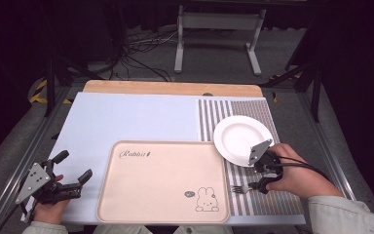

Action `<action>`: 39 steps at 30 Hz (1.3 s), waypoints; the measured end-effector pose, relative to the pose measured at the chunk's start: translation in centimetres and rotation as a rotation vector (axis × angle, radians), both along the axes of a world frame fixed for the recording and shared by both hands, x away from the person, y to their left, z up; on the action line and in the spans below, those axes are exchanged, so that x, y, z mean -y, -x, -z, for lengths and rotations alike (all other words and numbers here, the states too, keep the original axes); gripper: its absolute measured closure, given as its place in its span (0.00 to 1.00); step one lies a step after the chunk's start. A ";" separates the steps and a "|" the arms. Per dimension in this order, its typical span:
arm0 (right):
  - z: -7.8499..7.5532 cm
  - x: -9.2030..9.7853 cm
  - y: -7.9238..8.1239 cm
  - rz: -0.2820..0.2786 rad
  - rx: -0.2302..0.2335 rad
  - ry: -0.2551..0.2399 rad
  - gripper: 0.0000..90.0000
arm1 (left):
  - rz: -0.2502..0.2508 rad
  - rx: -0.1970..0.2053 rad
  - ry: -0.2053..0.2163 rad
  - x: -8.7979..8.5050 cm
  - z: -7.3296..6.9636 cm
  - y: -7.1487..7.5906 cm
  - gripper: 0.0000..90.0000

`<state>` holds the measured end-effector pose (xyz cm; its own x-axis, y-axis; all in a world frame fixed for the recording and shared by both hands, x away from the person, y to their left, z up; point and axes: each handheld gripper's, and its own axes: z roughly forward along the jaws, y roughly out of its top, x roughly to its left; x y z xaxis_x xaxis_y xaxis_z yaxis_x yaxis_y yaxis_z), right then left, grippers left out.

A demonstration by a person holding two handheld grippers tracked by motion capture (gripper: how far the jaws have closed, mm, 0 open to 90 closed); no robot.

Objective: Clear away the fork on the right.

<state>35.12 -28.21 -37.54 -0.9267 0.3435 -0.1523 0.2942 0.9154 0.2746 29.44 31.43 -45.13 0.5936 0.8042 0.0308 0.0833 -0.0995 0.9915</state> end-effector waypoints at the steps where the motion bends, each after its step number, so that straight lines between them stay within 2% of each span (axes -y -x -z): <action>1: 0.1 0.0 0.0 -0.001 -0.006 0.011 0.15 | 0.000 0.000 -0.001 0.0 0.0 0.0 0.00; 6: 0.6 0.0 -0.1 -0.020 -0.036 0.037 0.20 | -0.002 0.000 -0.002 0.0 0.0 0.0 0.00; 10: 0.8 0.0 -0.1 -0.032 -0.049 0.065 0.20 | -0.004 -0.003 -0.001 -0.1 0.0 0.0 0.00; 11: 1.0 -0.1 -0.1 -0.045 -0.060 0.089 0.20 | -0.004 -0.003 -0.002 -0.1 0.1 0.0 0.00; 14: 1.4 -0.3 0.0 -0.057 -0.074 0.118 0.19 | -0.003 -0.003 -0.001 0.0 0.0 0.0 0.00; 16: 1.5 -0.4 -0.1 -0.061 -0.076 0.126 0.20 | -0.003 -0.002 0.000 0.0 0.0 0.0 0.00; 18: 1.8 -0.6 -0.1 -0.088 -0.091 0.141 0.23 | -0.005 -0.002 0.000 -0.1 0.0 0.0 0.00; 22: 2.1 -0.7 -0.1 -0.104 -0.102 0.163 0.27 | -0.007 0.001 -0.002 -0.1 0.0 0.0 0.00; 25: 2.3 -0.8 -0.2 -0.117 -0.103 0.161 0.31 | -0.007 0.002 -0.002 -0.1 0.0 0.0 0.00; 28: 2.7 -1.0 -0.1 -0.157 -0.088 0.145 0.33 | -0.010 0.003 0.000 -0.1 0.0 0.0 0.00; 30: 2.9 -1.0 -0.1 -0.177 -0.099 0.136 0.37 | -0.008 0.002 -0.001 -0.1 0.0 0.0 0.00; 33: 3.0 -1.0 -0.3 -0.177 -0.118 0.139 0.44 | -0.008 0.003 0.000 -0.1 0.0 0.0 0.00; 36: 3.1 -0.9 -0.4 -0.215 -0.126 0.160 0.49 | -0.009 0.002 -0.001 -0.1 0.0 0.0 0.00; 39: 3.6 -0.8 -0.4 -0.231 -0.159 0.180 0.55 | -0.009 0.002 0.000 -0.1 0.0 0.0 0.00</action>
<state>35.50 -27.39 -41.13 -0.9940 0.1024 -0.0387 0.0995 0.9926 0.0698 29.45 31.55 -45.16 0.5862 0.8095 0.0317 0.0826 -0.0987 0.9917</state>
